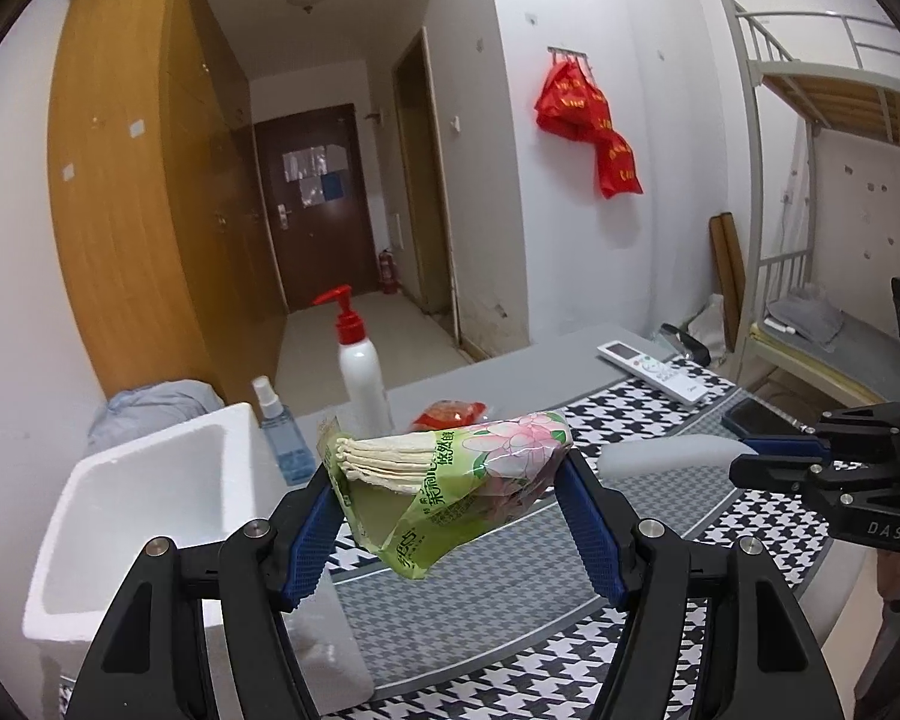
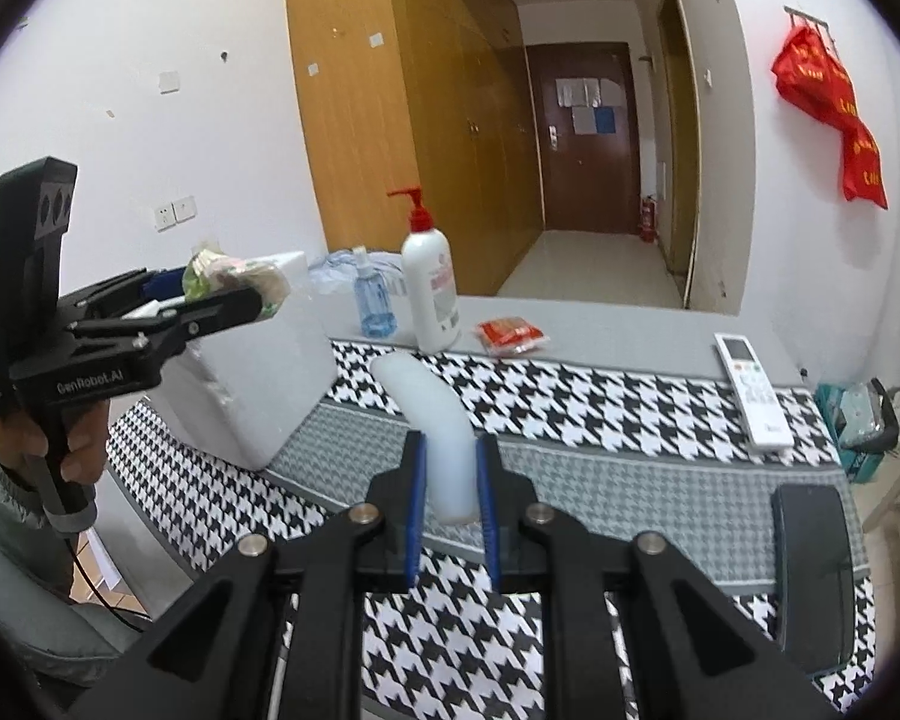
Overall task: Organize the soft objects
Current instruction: 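Carry the tissue pack and foam stick with both grippers over the foam box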
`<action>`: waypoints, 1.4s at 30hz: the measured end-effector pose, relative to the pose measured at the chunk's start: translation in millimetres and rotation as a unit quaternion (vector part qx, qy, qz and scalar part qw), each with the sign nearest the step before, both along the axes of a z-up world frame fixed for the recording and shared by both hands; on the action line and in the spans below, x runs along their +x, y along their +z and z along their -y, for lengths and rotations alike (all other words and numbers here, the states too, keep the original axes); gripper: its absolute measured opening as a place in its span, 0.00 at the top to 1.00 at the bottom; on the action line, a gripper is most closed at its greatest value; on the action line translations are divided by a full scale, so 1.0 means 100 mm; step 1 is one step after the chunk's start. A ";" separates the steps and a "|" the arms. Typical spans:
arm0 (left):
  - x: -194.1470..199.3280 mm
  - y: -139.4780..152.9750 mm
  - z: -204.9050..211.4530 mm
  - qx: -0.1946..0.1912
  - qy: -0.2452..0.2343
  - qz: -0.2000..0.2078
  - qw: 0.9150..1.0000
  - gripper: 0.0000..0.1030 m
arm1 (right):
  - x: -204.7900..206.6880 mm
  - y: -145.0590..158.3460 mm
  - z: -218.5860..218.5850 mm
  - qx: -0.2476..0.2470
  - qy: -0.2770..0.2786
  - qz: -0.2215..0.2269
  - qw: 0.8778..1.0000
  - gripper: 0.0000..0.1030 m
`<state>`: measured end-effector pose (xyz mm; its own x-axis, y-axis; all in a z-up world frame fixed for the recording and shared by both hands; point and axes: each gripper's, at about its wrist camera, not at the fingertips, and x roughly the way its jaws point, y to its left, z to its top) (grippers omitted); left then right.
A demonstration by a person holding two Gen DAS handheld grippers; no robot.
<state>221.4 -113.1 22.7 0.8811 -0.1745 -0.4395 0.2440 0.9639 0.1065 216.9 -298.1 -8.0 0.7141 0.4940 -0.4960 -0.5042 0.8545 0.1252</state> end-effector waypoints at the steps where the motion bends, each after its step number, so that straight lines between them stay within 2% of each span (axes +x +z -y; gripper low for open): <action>1: -0.01 0.02 -0.02 -0.002 0.002 0.002 1.000 0.32 | 0.00 0.03 -0.04 -0.001 0.001 0.004 1.000 0.81; 15: -0.13 0.23 -0.34 -0.008 0.027 0.040 0.999 0.32 | 0.02 0.29 -0.40 0.005 0.022 0.041 0.999 0.81; 24: -0.16 0.31 -0.56 -0.010 0.047 0.058 0.997 0.32 | 0.09 0.37 -0.61 0.011 0.029 0.047 0.998 0.81; 42: -0.23 0.37 -1.04 -0.012 0.090 0.070 0.993 0.32 | 0.14 0.50 -1.12 0.007 0.068 0.059 0.996 0.81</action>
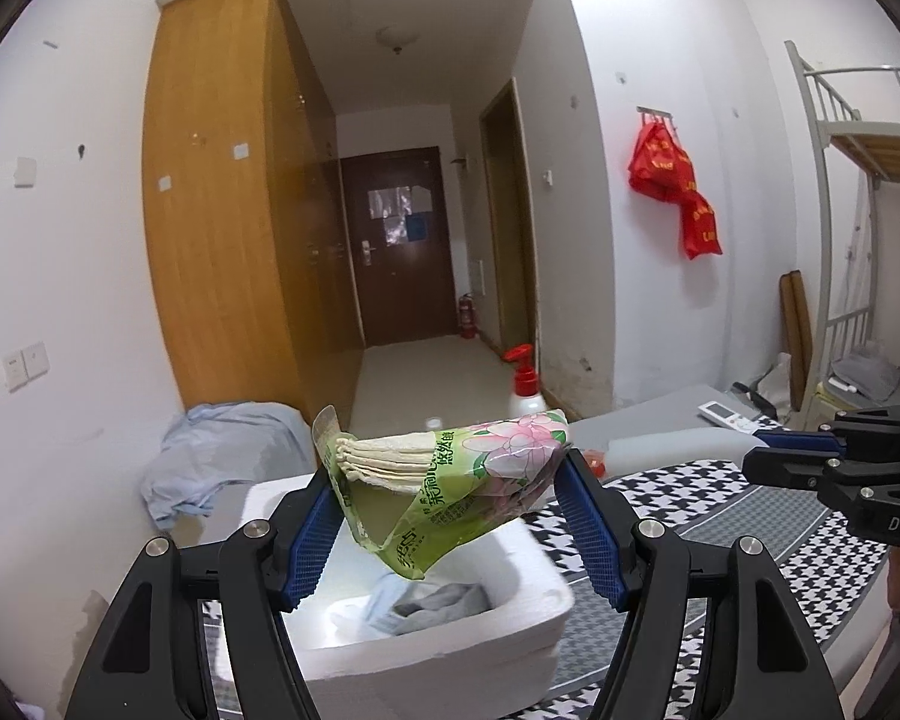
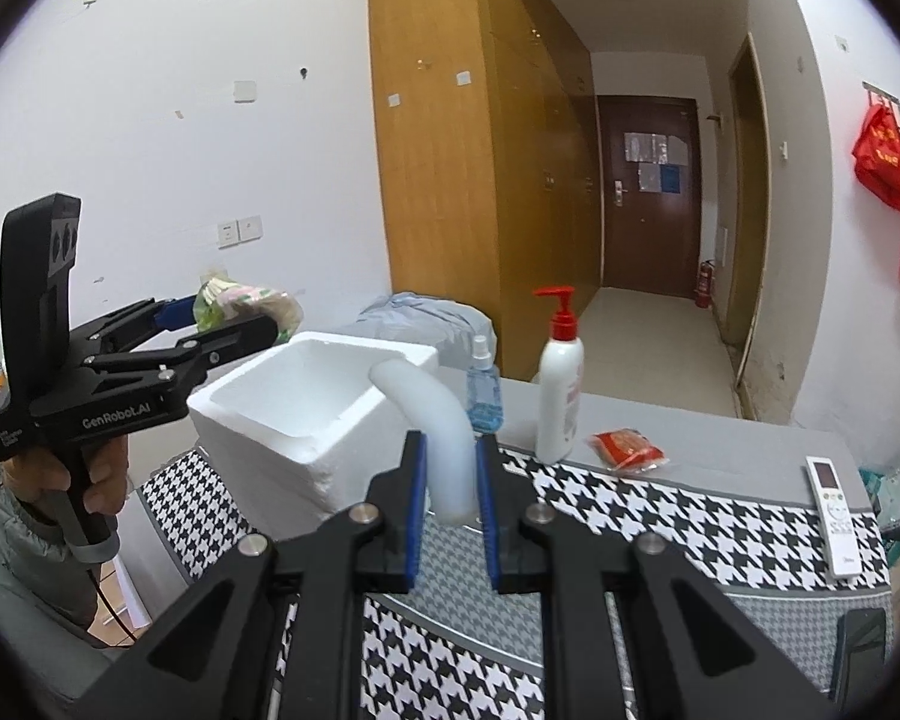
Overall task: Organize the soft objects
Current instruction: 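Carry the tissue pack and foam stick with both grippers over the foam box, then lower the foam stick into the box and open the right gripper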
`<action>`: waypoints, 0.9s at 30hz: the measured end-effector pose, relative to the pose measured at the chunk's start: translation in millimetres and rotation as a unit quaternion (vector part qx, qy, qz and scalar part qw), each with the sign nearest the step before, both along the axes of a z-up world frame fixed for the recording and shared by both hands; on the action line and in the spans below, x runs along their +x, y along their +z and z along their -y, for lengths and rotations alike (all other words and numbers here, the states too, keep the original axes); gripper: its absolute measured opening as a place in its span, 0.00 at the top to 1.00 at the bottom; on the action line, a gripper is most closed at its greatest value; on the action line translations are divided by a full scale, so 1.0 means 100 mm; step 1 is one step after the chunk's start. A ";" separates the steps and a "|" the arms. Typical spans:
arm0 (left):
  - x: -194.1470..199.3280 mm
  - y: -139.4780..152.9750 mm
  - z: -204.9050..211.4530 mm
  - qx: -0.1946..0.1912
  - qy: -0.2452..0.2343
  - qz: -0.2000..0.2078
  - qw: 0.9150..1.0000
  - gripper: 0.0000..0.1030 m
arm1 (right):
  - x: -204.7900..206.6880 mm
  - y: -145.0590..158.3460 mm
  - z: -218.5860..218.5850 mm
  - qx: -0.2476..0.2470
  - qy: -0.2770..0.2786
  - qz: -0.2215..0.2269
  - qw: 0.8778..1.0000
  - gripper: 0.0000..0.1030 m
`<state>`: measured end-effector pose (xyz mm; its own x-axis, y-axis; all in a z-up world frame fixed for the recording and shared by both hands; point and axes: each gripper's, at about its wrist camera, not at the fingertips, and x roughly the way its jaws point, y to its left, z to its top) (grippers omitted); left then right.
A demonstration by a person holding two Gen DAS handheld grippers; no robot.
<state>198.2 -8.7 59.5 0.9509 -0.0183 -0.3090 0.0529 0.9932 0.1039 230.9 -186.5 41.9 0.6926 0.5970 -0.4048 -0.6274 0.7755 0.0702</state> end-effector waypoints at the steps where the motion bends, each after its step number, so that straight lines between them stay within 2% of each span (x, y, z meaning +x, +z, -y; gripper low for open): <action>1: -0.01 0.00 -0.02 -0.001 0.003 0.000 1.000 0.32 | 0.00 0.01 -0.04 -0.001 0.004 0.001 1.000 0.81; 27: -0.05 -0.09 -0.67 -0.011 0.069 -0.011 0.998 0.32 | 0.15 0.11 -0.93 -0.031 0.082 -0.005 0.996 0.81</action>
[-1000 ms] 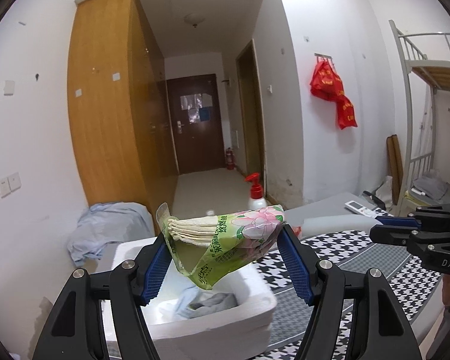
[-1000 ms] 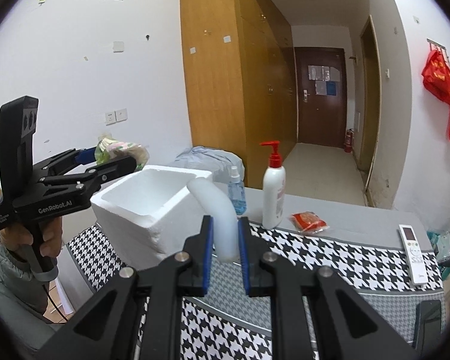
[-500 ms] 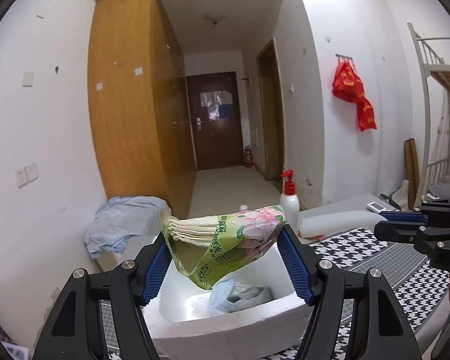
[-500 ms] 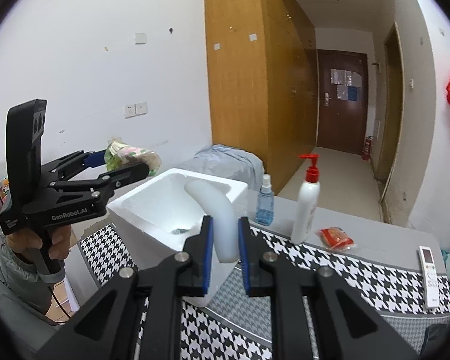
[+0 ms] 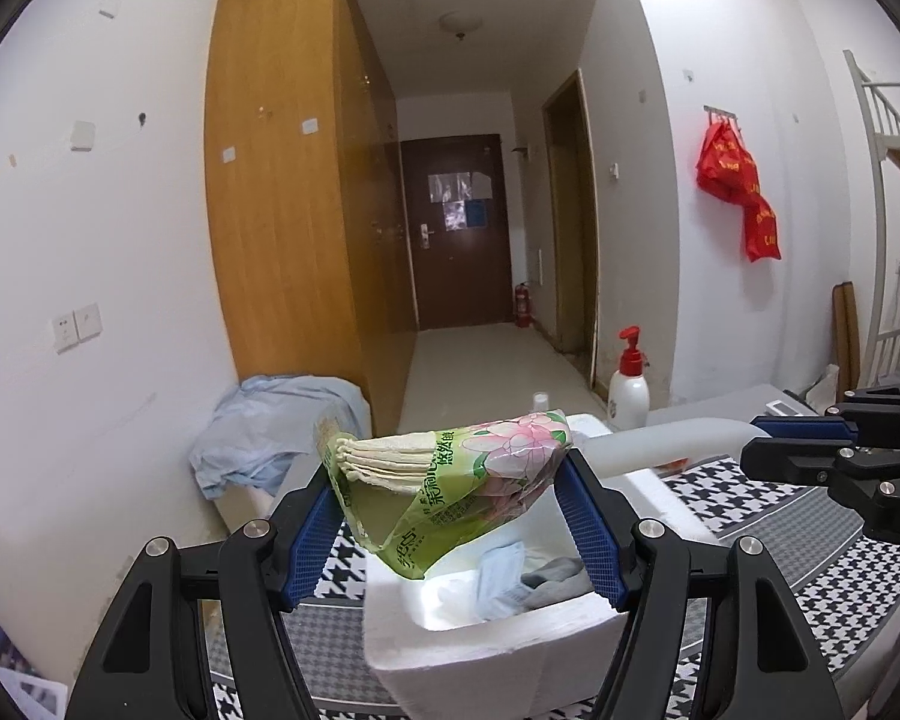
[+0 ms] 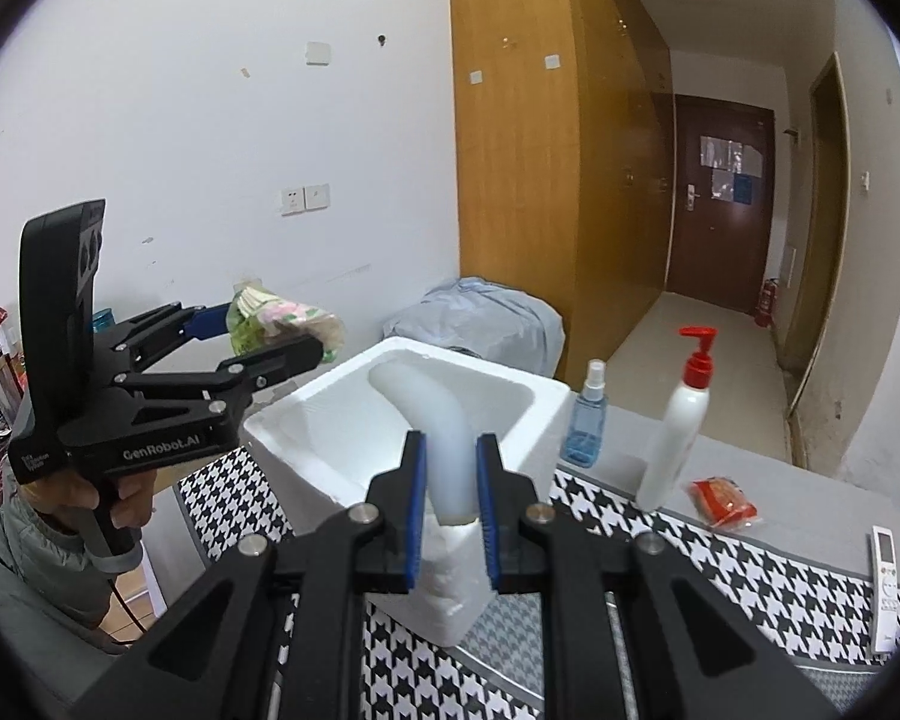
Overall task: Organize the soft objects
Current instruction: 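Lower the foam stick into the box and open the right gripper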
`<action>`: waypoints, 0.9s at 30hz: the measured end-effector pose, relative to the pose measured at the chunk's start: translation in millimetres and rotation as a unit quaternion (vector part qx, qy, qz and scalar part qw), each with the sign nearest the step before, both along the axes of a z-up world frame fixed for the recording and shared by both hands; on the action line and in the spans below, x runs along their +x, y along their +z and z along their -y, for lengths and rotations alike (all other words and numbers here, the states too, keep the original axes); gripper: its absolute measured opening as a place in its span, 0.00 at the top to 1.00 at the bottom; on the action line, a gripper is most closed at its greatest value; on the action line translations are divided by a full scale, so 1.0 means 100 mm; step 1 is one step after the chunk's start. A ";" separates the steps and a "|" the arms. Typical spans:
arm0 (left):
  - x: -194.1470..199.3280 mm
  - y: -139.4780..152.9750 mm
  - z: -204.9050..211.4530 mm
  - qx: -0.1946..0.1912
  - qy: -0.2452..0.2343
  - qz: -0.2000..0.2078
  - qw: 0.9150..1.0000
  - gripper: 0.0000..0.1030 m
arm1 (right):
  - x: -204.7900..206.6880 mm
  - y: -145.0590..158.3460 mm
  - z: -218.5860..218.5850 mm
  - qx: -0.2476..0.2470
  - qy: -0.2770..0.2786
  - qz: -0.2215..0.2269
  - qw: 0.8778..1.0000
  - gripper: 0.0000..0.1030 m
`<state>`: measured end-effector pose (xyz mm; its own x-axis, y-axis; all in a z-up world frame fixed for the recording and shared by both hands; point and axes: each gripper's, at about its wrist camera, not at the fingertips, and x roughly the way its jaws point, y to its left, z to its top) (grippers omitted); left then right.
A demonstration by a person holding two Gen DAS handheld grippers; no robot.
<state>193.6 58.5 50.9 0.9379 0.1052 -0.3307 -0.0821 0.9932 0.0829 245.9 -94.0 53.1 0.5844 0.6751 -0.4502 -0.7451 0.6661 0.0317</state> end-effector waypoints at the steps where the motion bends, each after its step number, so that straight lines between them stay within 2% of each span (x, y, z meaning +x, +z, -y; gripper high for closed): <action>1: -0.01 0.00 -0.03 -0.001 0.002 0.001 1.000 0.32 | 0.01 -0.01 -0.03 -0.001 0.001 -0.002 1.000 0.81; 22: -0.09 -0.04 -0.24 -0.012 0.023 0.002 1.000 0.32 | 0.20 -0.13 -0.44 -0.017 0.018 -0.045 0.999 0.79; 23: -0.08 -0.04 -0.24 -0.012 0.023 0.002 1.000 0.32 | 0.22 -0.14 -0.44 -0.013 0.018 -0.049 0.999 0.75; 26: -0.08 -0.05 -0.25 -0.012 0.022 0.002 1.000 0.32 | 0.26 -0.13 -0.42 -0.005 0.008 -0.055 0.998 0.47; 27: -0.07 -0.04 -0.23 -0.012 0.021 0.001 1.000 0.32 | 0.26 -0.13 -0.40 -0.002 0.010 -0.056 0.998 0.46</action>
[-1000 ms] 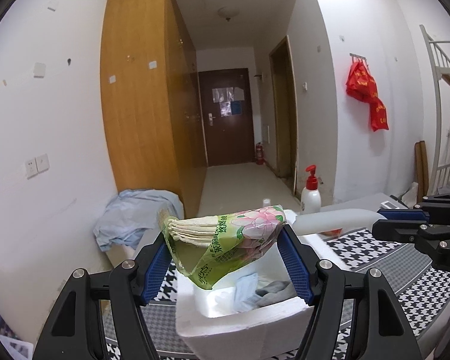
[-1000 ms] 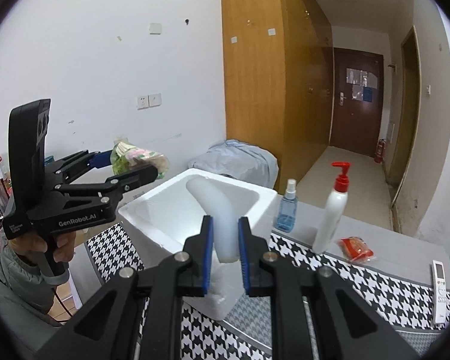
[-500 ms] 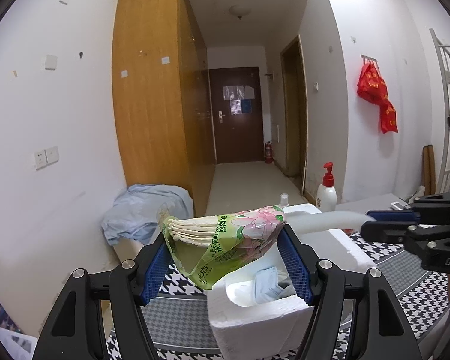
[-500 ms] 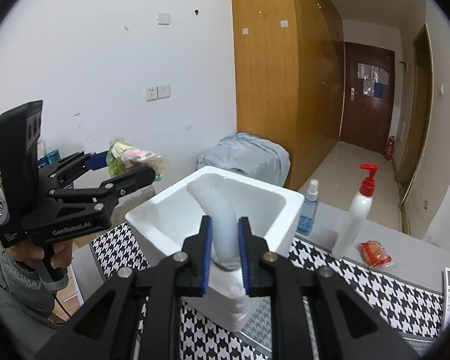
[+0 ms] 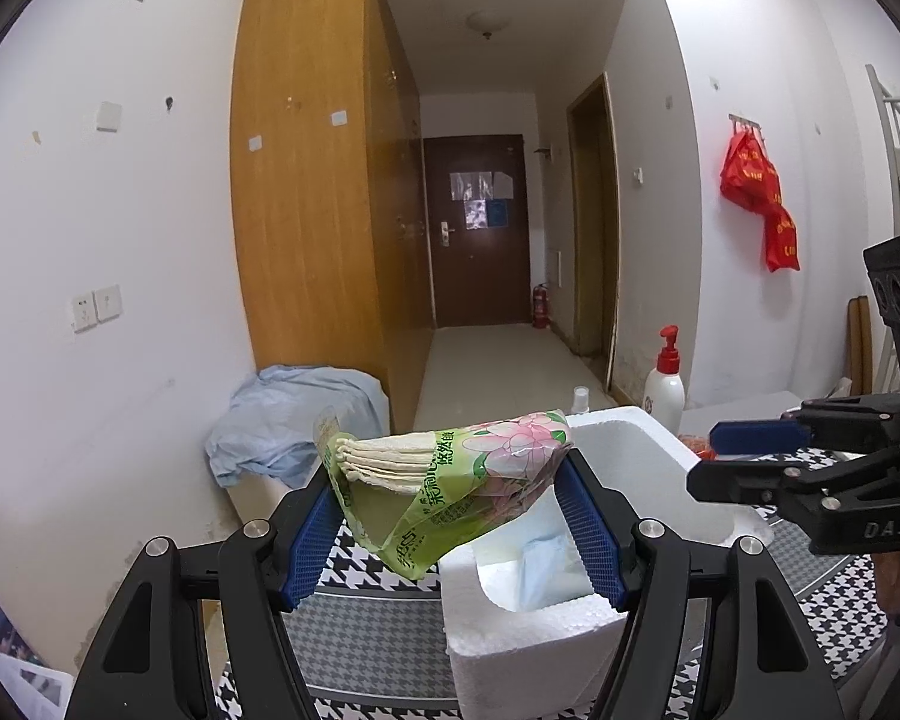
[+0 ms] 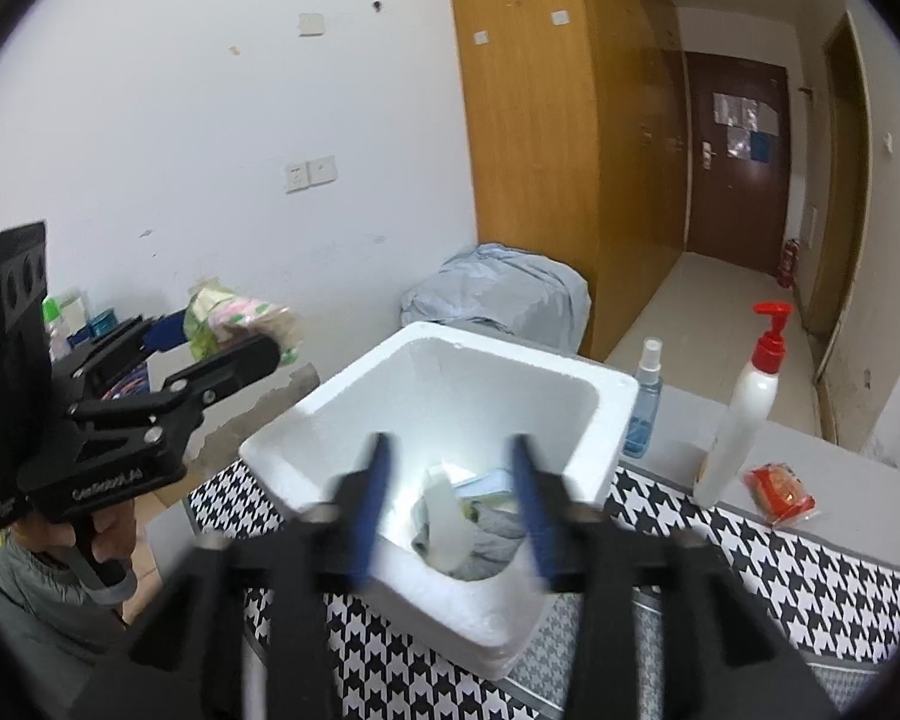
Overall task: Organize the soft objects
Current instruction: 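Lower the foam stick into the box and open the right gripper, then open the left gripper to drop the tissue pack into the box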
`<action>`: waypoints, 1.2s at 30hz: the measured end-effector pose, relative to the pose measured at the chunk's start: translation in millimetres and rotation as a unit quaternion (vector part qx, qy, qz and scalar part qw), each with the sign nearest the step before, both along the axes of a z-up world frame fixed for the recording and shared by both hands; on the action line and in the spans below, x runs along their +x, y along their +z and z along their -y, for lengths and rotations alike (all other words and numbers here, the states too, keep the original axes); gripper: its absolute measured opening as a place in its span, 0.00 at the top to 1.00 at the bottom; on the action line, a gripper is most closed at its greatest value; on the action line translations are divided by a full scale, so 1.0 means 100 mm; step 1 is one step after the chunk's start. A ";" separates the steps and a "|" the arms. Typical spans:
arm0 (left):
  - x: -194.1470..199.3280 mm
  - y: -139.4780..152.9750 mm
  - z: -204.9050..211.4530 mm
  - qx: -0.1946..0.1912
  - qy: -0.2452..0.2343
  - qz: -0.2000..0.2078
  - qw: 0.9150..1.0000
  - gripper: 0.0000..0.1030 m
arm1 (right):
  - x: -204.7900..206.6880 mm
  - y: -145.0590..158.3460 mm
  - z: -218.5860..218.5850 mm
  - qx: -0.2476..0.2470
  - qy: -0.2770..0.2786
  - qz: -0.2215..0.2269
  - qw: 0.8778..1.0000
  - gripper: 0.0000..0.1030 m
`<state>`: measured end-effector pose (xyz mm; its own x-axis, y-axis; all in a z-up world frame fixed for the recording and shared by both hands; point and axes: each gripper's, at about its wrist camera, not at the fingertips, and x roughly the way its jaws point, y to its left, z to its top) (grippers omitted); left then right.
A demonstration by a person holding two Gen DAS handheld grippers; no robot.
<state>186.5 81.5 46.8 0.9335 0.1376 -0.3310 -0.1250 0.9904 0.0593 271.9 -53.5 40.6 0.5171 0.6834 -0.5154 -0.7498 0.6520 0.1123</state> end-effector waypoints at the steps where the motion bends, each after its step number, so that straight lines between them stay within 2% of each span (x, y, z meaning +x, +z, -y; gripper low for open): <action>1: 0.01 0.00 0.00 0.001 -0.001 -0.001 1.000 0.32 | -0.01 0.01 0.02 0.002 -0.001 0.002 1.000 0.46; 5: 0.04 0.00 0.01 0.001 -0.005 -0.002 1.000 0.32 | -0.05 0.02 0.04 0.003 -0.010 0.008 1.000 0.33; 8: 0.06 0.00 0.04 0.001 -0.007 -0.003 1.000 0.32 | -0.06 0.04 0.10 0.009 -0.011 0.006 1.000 0.28; 10: 0.09 0.00 0.07 0.005 -0.007 -0.007 1.000 0.32 | -0.07 0.05 0.13 0.014 -0.015 0.007 1.000 0.14; 11: 0.10 0.00 0.07 0.004 -0.008 -0.007 1.000 0.32 | -0.08 0.05 0.15 0.016 -0.018 0.008 1.000 0.02; 12: 0.11 0.01 0.08 0.004 -0.009 -0.008 1.000 0.32 | -0.08 0.06 0.17 0.018 -0.020 0.009 1.000 0.00; 33: 0.37 -0.03 0.30 0.007 -0.043 -0.031 0.999 0.30 | -0.12 0.00 0.61 0.019 -0.073 0.013 0.997 0.00; 34: 0.39 -0.03 0.32 0.008 -0.045 -0.033 0.998 0.30 | -0.12 0.00 0.62 0.019 -0.076 0.012 0.997 0.00; 36: 0.43 -0.05 0.35 0.006 -0.049 -0.039 0.998 0.21 | -0.11 0.00 0.67 0.022 -0.081 0.012 0.996 0.00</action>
